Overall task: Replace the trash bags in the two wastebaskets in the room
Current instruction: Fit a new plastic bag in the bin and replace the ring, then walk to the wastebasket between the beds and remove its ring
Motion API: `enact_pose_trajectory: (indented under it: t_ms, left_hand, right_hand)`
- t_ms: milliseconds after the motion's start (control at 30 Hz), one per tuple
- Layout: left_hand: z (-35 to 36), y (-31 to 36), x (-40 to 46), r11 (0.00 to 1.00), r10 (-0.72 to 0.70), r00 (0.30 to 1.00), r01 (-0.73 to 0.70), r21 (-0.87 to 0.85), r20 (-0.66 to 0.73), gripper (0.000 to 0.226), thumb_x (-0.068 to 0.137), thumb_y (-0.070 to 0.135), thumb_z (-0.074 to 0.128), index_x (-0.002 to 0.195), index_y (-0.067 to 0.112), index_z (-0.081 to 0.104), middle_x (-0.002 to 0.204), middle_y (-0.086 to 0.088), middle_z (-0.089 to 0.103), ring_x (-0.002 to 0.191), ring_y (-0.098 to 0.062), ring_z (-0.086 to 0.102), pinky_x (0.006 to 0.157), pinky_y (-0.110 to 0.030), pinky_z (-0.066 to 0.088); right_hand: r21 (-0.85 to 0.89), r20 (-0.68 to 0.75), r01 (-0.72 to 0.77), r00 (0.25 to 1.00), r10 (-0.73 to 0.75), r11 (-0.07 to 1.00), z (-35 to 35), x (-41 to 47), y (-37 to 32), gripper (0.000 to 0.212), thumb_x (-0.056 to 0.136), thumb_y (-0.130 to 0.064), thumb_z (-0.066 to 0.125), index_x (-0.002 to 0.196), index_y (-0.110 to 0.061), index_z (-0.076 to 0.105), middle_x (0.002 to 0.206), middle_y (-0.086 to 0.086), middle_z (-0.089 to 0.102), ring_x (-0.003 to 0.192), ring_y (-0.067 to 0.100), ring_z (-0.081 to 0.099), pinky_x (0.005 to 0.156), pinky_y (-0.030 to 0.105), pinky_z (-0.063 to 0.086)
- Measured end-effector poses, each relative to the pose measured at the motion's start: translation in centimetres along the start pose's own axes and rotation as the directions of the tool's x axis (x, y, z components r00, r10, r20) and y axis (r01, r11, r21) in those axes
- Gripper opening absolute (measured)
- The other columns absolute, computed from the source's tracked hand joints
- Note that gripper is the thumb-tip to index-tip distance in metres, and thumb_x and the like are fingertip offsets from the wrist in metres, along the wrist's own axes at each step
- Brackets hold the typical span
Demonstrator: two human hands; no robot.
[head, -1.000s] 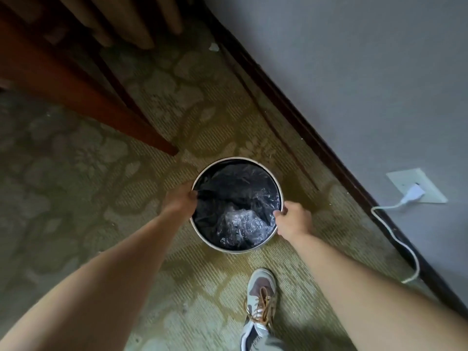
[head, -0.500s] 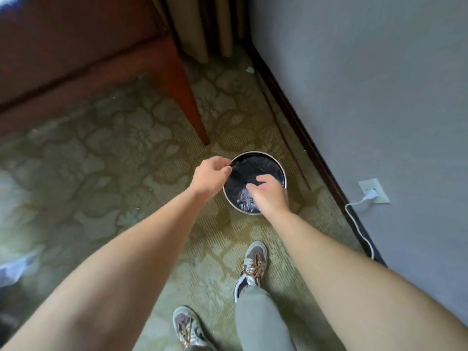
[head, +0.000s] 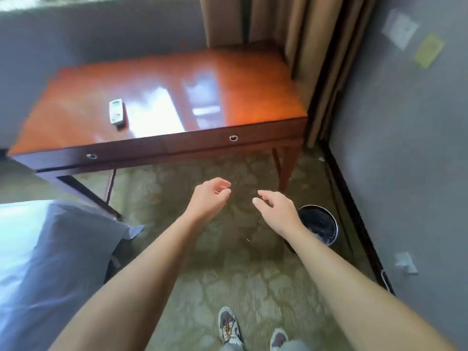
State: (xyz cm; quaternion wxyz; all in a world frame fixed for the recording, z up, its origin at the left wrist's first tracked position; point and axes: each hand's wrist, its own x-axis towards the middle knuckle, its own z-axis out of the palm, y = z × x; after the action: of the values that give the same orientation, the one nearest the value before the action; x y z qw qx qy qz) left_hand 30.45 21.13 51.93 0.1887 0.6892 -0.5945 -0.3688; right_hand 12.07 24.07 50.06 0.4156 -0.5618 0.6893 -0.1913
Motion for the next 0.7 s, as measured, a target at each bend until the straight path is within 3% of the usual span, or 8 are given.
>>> enact_pose_trajectory:
  t_ms: [167, 333, 433, 567, 700]
  left_hand:
    - [-8.6, -5.3, -12.3, 0.994, -0.100, 0.969, 0.109, 0.029, -0.227, 0.020, 0.089, 0.022, 0.059, 0.104, 0.020, 0.072, 0.100, 0.000, 0.074, 0.081, -0.010, 0.062, 0.075, -0.019, 0.044]
    - [-12.8, -11.4, -26.8, 0.965, -0.237, 0.884, 0.262, 0.007, -0.402, 0.022, 0.087, 0.023, 0.059, 0.105, 0.018, 0.072, 0.106, -0.004, 0.072, 0.095, -0.020, 0.067, 0.091, -0.031, 0.050]
    - [-14.0, -14.8, -35.9, 0.932, -0.342, 0.807, 0.357, -0.064, -0.481, 0.022, 0.086, 0.024, 0.059, 0.103, 0.020, 0.072, 0.105, -0.003, 0.071, 0.099, -0.021, 0.066, 0.090, -0.031, 0.050]
    - [-15.3, -20.0, -49.3, 0.843, -0.513, 0.649, 0.504, -0.188, -0.561, 0.024, 0.087, 0.025, 0.057, 0.105, 0.018, 0.071, 0.109, -0.007, 0.068, 0.104, -0.023, 0.063, 0.090, -0.026, 0.045]
    - [-16.8, -25.4, -61.7, 0.738, -0.631, 0.498, 0.621, -0.262, -0.595, 0.029, 0.088, 0.037, 0.052, 0.111, 0.026, 0.067, 0.121, -0.002, 0.062, 0.113, -0.023, 0.058, 0.096, -0.035, 0.046]
  right_hand:
    - [-0.161, 0.155, 0.244, 0.963, -0.220, 0.956, 6.1, -6.4, -6.9, 0.046, 0.094, -0.046, 0.050, 0.132, -0.022, 0.058, 0.134, 0.002, 0.059, 0.124, 0.020, 0.053, 0.106, 0.034, 0.040]
    - [-0.356, 0.406, 0.535, 0.827, -0.389, 0.766, 12.9, -14.7, -11.8, 0.053, 0.093, -0.050, 0.045, 0.139, -0.024, 0.050, 0.141, 0.005, 0.053, 0.131, 0.025, 0.046, 0.109, 0.039, 0.037]
    - [-0.357, 0.526, 0.654, 0.731, -0.434, 0.667, 17.3, -20.7, -14.0, 0.052, 0.093, -0.050, 0.045, 0.137, -0.023, 0.052, 0.138, 0.009, 0.054, 0.129, 0.028, 0.047, 0.108, 0.040, 0.038]
    - [-0.302, 0.691, 0.811, 0.548, -0.471, 0.500, 24.0, -30.3, -16.8, 0.053, 0.091, -0.052, 0.046, 0.135, -0.023, 0.054, 0.135, 0.010, 0.056, 0.126, 0.029, 0.050, 0.104, 0.040, 0.042]
    - [-0.249, 0.784, 0.909, 0.393, -0.481, 0.335, 31.1, -39.7, -19.8, 0.059, 0.090, -0.057, 0.045, 0.141, -0.028, 0.048, 0.144, 0.005, 0.050, 0.131, 0.027, 0.044, 0.107, 0.040, 0.037]
